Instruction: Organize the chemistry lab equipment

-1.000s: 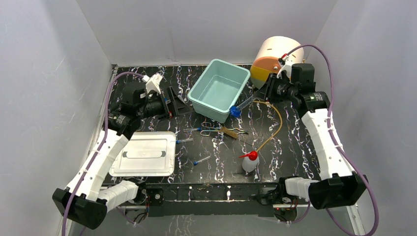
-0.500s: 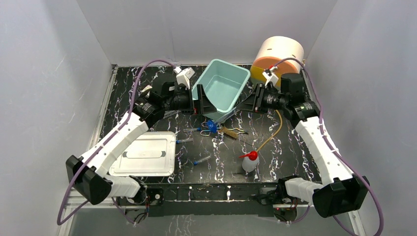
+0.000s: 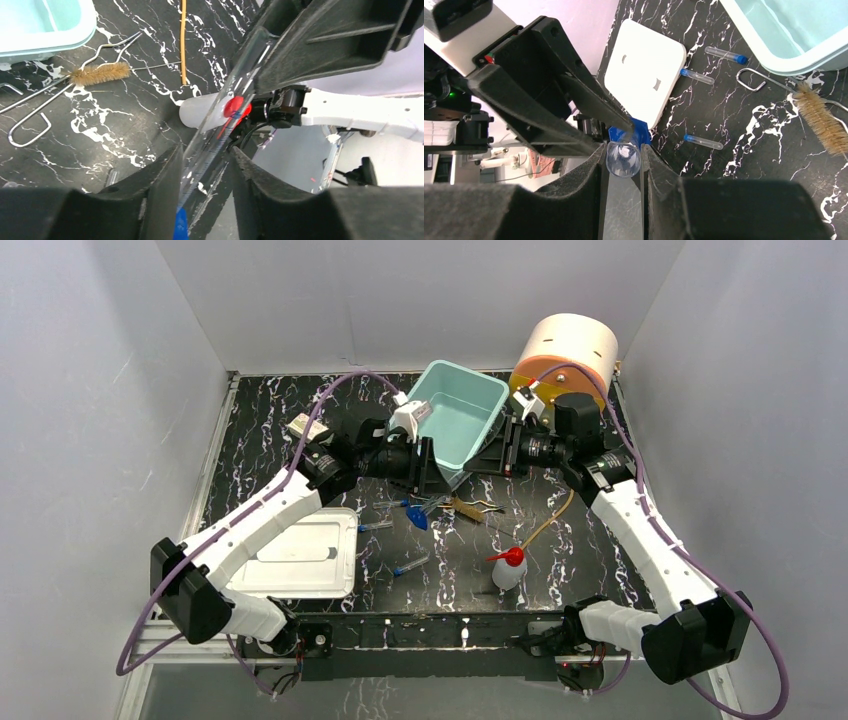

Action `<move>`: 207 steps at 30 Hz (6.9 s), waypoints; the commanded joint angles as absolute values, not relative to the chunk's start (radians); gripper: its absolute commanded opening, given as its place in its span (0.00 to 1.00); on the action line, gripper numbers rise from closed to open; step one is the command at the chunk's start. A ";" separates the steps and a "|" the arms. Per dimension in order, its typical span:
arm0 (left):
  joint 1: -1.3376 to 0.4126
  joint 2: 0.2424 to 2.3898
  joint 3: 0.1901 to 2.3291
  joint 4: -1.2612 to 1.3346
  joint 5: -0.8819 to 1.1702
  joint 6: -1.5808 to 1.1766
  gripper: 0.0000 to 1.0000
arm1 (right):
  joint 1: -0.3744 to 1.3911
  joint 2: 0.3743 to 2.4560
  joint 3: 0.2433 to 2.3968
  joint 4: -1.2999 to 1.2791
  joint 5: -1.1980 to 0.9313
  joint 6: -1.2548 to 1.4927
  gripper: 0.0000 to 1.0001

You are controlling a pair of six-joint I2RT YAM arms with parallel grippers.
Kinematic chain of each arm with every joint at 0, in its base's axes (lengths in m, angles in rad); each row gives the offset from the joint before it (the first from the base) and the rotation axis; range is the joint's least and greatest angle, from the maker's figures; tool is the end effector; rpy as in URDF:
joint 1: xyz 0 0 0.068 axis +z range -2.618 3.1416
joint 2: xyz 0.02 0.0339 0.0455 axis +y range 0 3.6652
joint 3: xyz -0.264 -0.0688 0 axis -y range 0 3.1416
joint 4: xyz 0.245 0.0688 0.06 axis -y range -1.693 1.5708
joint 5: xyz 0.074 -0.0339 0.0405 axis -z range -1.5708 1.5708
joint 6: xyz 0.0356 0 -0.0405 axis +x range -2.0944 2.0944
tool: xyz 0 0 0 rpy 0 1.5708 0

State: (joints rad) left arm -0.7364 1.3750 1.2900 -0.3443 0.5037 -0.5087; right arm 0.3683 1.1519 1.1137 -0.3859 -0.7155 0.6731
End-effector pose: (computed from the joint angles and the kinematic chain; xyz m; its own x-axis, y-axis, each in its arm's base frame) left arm 0.2207 -0.2233 0.3677 -0.7142 0.0717 -0.6963 0.6475 0.4454 -0.6183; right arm 0.2264 0.1124 0.3638 -0.8173 0.1889 -0.5443 -0.4093 0.4746 0.7793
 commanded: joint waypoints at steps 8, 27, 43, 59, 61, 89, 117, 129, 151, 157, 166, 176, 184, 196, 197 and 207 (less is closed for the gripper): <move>-0.753 1.351 1.237 -0.339 0.538 -0.414 0.39 | 0.376 1.162 1.119 -0.272 -0.808 0.695 0.21; -0.750 1.362 1.382 -0.448 0.340 -0.268 0.00 | 0.378 1.189 1.227 -0.329 -0.612 0.661 0.67; -0.557 1.700 1.736 -0.558 0.336 -0.260 0.00 | 0.376 1.136 1.265 -0.405 -0.184 0.692 0.68; -0.523 2.118 2.114 -0.557 0.269 -0.198 0.00 | 0.376 1.169 1.243 -0.482 -0.121 0.620 0.67; -0.523 2.159 2.139 -0.558 0.247 -0.181 0.00 | 0.376 1.189 1.275 -0.508 -0.126 0.592 0.67; -0.587 2.497 2.316 -0.644 -0.144 -0.019 0.03 | 0.376 1.228 1.224 -0.484 -0.112 0.503 0.66; -0.592 2.244 2.391 -0.665 0.040 -0.102 0.59 | 0.377 1.203 1.222 -0.573 -0.132 0.516 0.66; -0.559 1.896 2.085 -0.602 0.124 -0.212 0.86 | 0.364 1.273 1.257 -0.765 0.126 0.430 0.76; -0.417 1.434 1.562 -0.463 0.230 -0.503 0.98 | -0.076 1.368 0.896 -0.515 0.180 0.529 0.50; -0.417 1.457 1.566 -0.477 0.267 -0.560 0.98 | -0.077 1.512 0.923 -0.451 0.178 0.498 0.53; -0.417 1.444 1.543 -0.501 0.263 -0.565 0.98 | -0.078 1.637 0.973 -0.420 0.165 0.502 0.53; -0.417 1.466 1.549 -0.492 0.275 -0.580 0.98 | -0.076 1.695 0.960 -0.405 0.162 0.497 0.31; -0.417 1.511 1.551 -0.458 0.391 -0.615 0.98 | -0.070 1.686 1.001 -0.449 0.196 0.472 0.00; -0.417 1.549 1.572 -0.407 0.389 -0.639 0.98 | -0.002 1.451 1.205 -0.541 0.138 0.425 0.00; -0.417 1.551 1.572 -0.402 0.387 -0.640 0.98 | -0.002 1.425 1.205 -0.528 0.117 0.424 0.00; -0.417 1.559 1.580 -0.353 0.400 -0.678 0.98 | -0.002 1.228 1.287 -0.480 -0.128 0.397 0.00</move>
State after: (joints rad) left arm -0.4183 1.5719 1.5459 -0.3939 0.3714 -0.6479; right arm -0.0002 1.2945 1.2190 -0.5228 -0.0113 0.4210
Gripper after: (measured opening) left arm 0.983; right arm 0.018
